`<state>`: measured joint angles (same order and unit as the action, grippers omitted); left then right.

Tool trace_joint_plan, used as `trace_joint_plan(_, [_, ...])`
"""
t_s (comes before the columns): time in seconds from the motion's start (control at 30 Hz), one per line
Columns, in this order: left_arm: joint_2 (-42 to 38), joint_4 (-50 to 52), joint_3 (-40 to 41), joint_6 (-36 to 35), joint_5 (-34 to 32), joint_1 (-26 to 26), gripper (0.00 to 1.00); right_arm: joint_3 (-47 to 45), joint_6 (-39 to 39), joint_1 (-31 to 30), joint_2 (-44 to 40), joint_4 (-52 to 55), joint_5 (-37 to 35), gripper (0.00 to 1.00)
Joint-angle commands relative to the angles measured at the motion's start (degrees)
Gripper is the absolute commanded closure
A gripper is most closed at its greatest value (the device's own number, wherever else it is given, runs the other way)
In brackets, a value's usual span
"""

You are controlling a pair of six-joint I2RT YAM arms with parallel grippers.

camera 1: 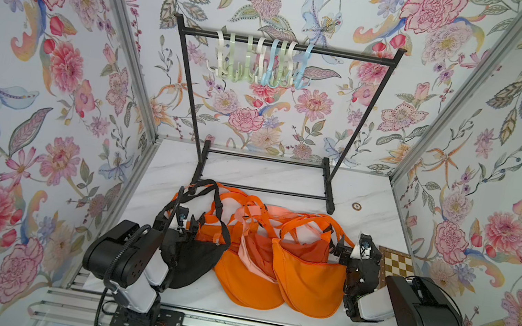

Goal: Take the bag off the hook
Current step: Reset both arms

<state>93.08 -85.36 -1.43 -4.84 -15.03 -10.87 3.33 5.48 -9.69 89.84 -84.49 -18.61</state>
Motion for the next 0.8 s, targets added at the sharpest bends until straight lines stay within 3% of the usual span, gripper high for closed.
trace_joint_plan(0.0, [-0.12, -12.67, -2.43, -0.91, 2.1, 1.47, 0.01, 1.45, 2.58, -0.14, 2.57, -6.45, 2.46, 0.01])
trace_joint_plan(0.1, [-3.05, 7.73, -11.69, 4.47, 6.83, 6.52, 0.0, 2.78, 1.62, 1.22, 2.62, -4.62, 3.2, 0.01])
trace_joint_plan(0.17, [-2.88, 7.74, -11.82, 6.37, 10.61, 9.15, 0.01, 6.07, -0.48, 3.15, 0.41, 4.65, 5.61, 0.01])
trace_joint_plan(0.23, [-3.08, 8.14, -11.76, 6.34, 10.39, 9.03, 0.0, 13.97, -4.52, 6.7, -1.41, 22.96, 9.79, 0.01])
trace_joint_plan(0.3, [-3.05, 7.75, -11.67, 6.25, 10.42, 9.03, 0.01, 13.16, -5.63, 9.55, -1.39, 20.9, 14.44, 0.01])
trace_joint_plan(0.77, [-2.99, 6.32, -11.0, 5.72, 9.96, 8.46, 0.01, 13.24, -3.8, 7.17, -1.25, 20.85, 11.12, 0.01])
